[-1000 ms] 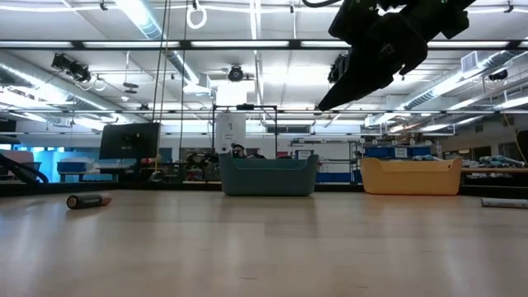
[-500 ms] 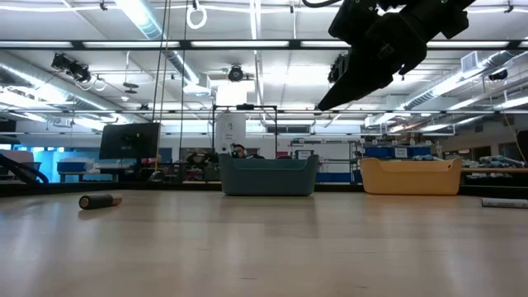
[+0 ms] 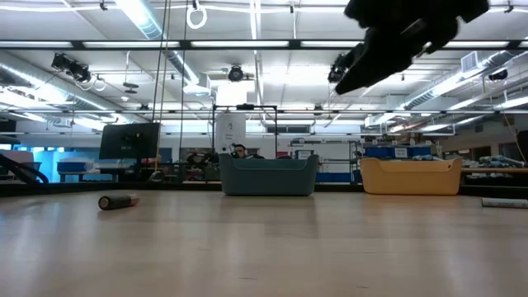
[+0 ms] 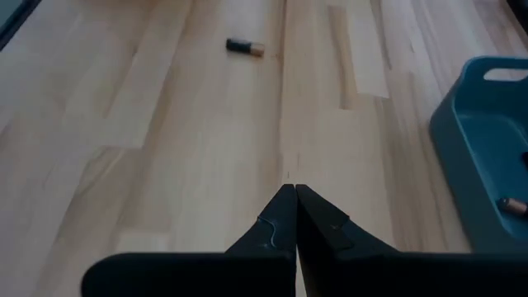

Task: Sort batteries
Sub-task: Put the white battery into the yellow bin

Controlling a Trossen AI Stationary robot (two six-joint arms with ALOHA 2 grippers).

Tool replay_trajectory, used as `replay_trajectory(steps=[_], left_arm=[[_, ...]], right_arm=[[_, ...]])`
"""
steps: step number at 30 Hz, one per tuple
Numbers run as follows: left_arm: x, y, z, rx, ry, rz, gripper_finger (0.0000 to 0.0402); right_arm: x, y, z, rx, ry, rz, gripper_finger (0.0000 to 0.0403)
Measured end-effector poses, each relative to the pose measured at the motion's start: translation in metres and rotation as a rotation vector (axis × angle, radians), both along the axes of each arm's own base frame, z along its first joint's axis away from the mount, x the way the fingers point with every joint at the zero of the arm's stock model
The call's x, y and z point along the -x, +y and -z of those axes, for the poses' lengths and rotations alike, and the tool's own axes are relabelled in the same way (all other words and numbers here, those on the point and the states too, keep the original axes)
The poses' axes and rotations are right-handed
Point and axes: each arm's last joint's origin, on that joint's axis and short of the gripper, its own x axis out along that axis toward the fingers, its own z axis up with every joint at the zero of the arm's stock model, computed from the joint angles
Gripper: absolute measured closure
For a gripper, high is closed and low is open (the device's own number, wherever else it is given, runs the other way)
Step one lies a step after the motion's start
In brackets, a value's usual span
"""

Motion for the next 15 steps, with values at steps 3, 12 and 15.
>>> replay_trajectory(steps=[3, 12, 15], left_arm=[[0.004, 0.007, -0.013, -0.037, -0.176, -0.029, 0.0388], [-0.008, 0.035, 0.000, -0.138, -0.406, 0.031, 0.0397], [-0.020, 0.048, 0.010, -0.148, -0.494, 0.085, 0.0398]], right_arm=[[0.013, 0.010, -0.006, 0.018, 0.027, 0.001, 0.0394], [0.046, 0.036, -0.010, -0.030, 0.143, 0.048, 0.0394], [0.052, 0.043, -0.006, -0.059, 0.194, 0.062, 0.0394]])
